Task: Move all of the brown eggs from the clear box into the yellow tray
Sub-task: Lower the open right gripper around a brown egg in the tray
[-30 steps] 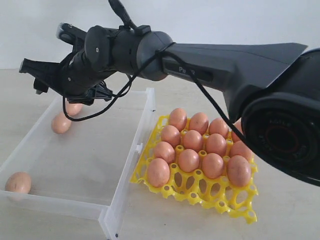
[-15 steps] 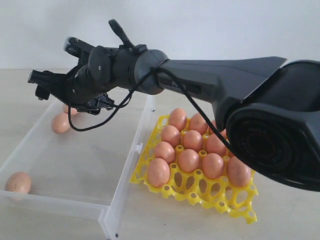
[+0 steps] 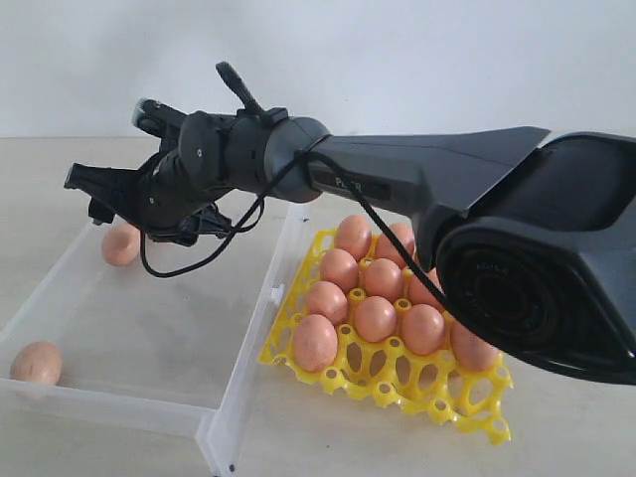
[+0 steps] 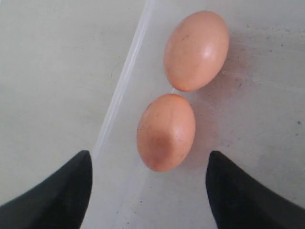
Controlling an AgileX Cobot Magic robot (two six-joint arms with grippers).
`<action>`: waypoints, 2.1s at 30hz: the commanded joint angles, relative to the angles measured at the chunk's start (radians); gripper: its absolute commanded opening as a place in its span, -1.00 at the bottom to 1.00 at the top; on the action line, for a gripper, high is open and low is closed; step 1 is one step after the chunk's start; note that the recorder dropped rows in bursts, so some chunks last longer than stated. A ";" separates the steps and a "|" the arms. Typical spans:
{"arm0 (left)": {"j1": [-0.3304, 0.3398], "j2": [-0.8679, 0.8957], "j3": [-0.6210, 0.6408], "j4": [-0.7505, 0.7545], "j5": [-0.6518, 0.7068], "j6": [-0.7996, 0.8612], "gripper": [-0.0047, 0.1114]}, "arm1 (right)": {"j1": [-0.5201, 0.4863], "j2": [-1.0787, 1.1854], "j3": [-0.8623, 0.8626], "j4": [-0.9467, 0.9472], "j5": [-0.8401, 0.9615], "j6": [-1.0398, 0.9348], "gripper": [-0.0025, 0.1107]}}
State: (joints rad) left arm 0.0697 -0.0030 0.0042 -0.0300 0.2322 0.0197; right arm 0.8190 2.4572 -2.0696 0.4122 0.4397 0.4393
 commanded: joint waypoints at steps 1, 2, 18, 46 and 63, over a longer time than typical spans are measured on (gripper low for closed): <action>0.001 0.003 -0.004 -0.005 0.000 0.001 -0.99 | -0.003 -0.003 -0.006 -0.001 0.006 -0.030 0.17; 0.001 0.003 -0.004 -0.005 0.000 0.001 -0.99 | -0.003 -0.001 -0.006 -0.001 0.004 -0.036 0.17; 0.001 0.003 -0.004 -0.005 0.000 0.001 -0.99 | 0.009 0.100 -0.138 0.043 0.018 -0.090 0.17; 0.001 0.003 -0.004 -0.005 0.000 0.001 -0.99 | -0.002 0.190 -0.221 0.004 0.039 -0.092 0.17; 0.001 0.003 -0.004 -0.005 0.000 0.001 -0.99 | -0.002 0.207 -0.222 0.004 0.013 -0.094 0.07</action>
State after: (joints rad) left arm 0.0697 -0.0030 0.0042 -0.0300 0.2322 0.0197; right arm 0.8242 2.6550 -2.2896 0.4244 0.4518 0.3521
